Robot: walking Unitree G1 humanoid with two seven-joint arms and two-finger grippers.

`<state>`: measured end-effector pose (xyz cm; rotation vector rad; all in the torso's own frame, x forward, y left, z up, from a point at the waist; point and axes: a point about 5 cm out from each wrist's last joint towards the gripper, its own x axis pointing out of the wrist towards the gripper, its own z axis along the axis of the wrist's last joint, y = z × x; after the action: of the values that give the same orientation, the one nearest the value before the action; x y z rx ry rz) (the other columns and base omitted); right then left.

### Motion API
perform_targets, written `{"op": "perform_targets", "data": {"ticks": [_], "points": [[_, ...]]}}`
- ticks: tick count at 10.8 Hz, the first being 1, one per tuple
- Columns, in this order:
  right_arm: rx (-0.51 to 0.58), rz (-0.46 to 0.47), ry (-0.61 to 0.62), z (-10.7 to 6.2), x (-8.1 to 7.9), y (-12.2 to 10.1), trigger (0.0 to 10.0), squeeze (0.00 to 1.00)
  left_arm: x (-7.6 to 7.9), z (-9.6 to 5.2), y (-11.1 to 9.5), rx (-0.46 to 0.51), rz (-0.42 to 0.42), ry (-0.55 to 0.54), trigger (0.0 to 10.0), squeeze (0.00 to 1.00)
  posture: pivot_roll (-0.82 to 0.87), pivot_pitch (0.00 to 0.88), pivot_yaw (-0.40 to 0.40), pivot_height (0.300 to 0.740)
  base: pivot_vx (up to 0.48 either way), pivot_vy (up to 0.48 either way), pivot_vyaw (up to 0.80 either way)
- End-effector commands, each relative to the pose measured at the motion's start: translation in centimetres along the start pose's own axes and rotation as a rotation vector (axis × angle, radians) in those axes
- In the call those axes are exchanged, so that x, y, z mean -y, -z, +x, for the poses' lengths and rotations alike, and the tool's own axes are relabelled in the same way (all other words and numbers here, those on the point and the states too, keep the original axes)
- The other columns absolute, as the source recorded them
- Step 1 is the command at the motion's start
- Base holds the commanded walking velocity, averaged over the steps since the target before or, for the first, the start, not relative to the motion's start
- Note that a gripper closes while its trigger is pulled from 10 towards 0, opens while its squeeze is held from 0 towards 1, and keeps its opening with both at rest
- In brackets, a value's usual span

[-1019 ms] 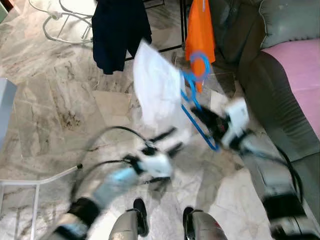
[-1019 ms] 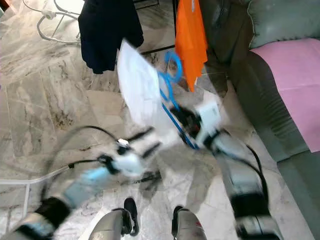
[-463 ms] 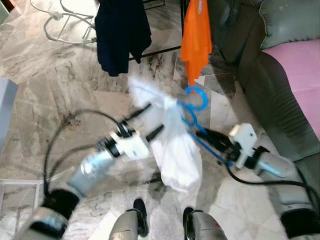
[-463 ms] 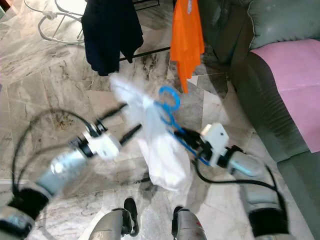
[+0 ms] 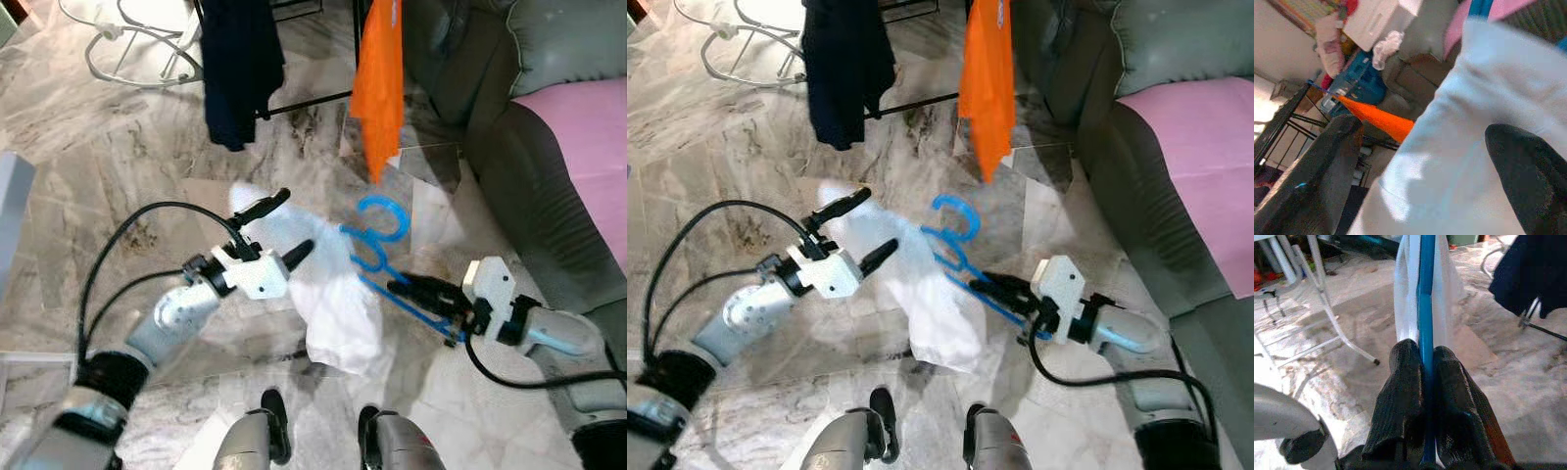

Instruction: Hang hanger

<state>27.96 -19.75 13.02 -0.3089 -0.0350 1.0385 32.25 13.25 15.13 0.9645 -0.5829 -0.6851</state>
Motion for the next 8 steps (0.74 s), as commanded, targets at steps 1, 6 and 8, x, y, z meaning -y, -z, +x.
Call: {"op": "perform_targets", "data": {"ticks": [1, 6, 8], "points": [[0.028, -0.014, -0.070, 0.0, -0.6, -0.7, 10.0, 0.00, 0.1, -0.6, 0.7, -0.024, 0.038, 0.048, 10.0, 1.00, -0.14, 0.290, 0.054, 0.740, 0.000, 0.000, 0.00], [-0.127, -0.181, -0.154, -1.8, 0.8, -1.0, 10.0, 0.00, -2.1, -1.2, 3.0, -0.115, 0.113, 0.245, 10.0, 0.00, -0.14, 0.296, 0.060, 0.740, 0.000, 0.000, 0.00], [-0.140, -0.267, -0.153, -1.4, 1.7, -1.8, 10.0, 0.00, -1.6, -1.6, 3.8, -0.166, 0.078, 0.364, 6.8, 0.00, -0.14, 0.300, 0.058, 0.740, 0.000, 0.000, 0.00]]}}
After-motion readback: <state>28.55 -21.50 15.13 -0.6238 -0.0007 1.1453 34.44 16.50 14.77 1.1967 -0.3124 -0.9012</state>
